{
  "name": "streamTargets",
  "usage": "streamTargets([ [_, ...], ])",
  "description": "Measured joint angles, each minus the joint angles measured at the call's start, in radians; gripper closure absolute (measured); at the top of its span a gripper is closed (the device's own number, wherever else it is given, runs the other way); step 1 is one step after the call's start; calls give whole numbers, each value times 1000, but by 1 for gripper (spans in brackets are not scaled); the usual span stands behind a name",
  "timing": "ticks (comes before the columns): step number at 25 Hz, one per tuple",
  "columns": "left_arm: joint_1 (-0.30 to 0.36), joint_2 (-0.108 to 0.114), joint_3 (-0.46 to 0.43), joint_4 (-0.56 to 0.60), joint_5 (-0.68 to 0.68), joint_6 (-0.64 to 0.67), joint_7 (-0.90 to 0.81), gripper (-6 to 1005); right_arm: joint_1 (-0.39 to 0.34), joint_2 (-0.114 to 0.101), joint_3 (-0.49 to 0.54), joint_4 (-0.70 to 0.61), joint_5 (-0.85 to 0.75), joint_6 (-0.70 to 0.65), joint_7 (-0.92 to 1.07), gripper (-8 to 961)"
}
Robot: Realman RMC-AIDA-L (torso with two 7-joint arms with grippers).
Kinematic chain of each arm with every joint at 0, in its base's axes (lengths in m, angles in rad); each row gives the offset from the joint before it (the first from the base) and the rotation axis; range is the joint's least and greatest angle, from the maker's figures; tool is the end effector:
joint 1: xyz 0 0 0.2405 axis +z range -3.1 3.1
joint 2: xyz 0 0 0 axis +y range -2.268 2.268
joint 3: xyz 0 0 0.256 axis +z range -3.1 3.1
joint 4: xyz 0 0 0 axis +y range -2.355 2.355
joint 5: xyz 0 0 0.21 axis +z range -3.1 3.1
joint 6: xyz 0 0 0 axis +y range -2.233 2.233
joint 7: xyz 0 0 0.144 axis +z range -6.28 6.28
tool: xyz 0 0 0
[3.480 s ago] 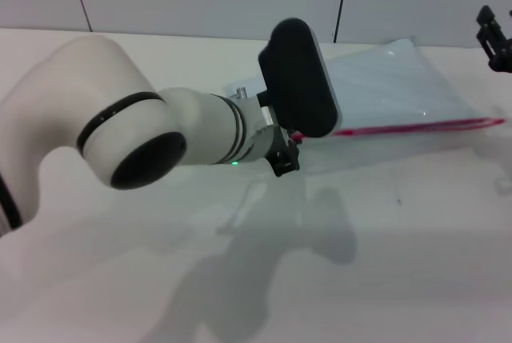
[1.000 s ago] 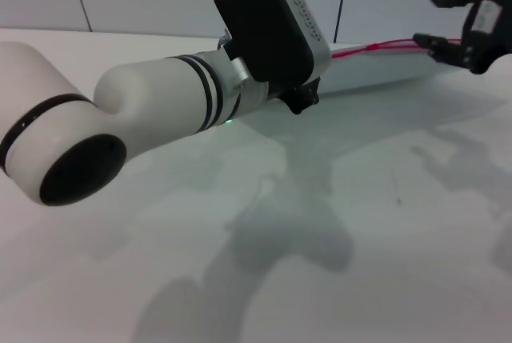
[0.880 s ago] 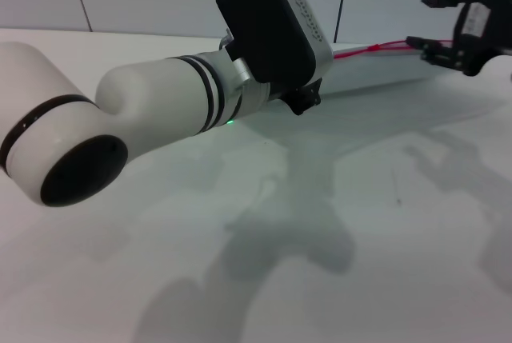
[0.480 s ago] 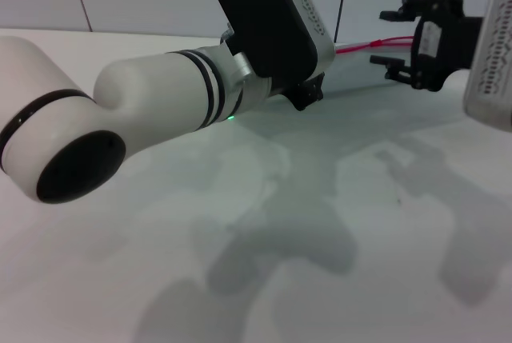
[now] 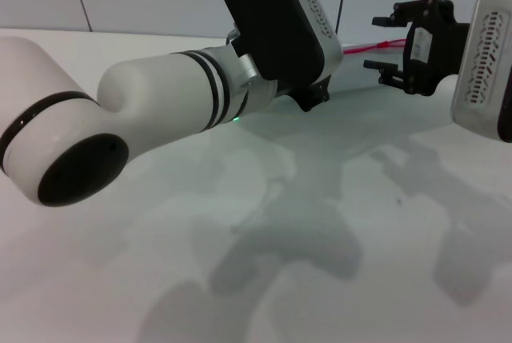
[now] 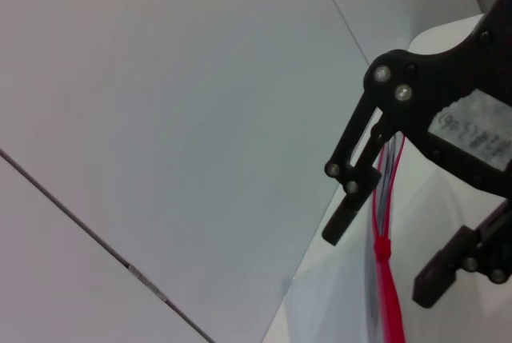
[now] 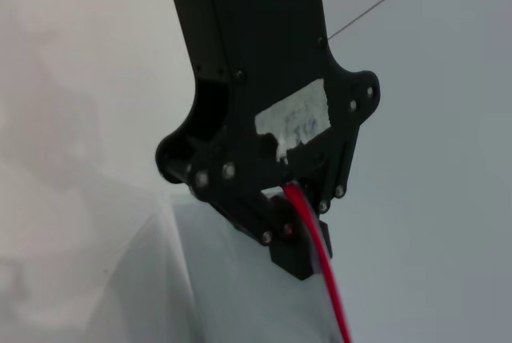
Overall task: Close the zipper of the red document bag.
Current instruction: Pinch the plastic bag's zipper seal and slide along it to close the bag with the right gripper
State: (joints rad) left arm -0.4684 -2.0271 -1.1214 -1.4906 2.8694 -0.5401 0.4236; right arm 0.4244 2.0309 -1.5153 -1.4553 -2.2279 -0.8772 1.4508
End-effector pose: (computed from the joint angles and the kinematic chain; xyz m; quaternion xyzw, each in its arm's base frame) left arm -0.0916 0.3665 -0.0589 -0.9155 0.0241 -0.0124 0.4014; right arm 0.1413 0.3894 0.0176 -0.9093 -0.2258 -0.0609 0.3442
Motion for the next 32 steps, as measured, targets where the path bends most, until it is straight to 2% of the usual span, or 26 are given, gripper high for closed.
streamTargets([
  [8, 3, -1, 2, -1, 1, -1, 3, 944, -3, 0, -2, 11, -1, 23, -1, 445],
  [14, 4, -1, 1, -1, 1, -1, 6, 945, -3, 0, -9, 14, -1, 23, 5, 571],
  [32, 5, -1, 0, 0, 1, -1, 19, 944, 10, 0, -23, 48, -1, 50, 18, 661],
])
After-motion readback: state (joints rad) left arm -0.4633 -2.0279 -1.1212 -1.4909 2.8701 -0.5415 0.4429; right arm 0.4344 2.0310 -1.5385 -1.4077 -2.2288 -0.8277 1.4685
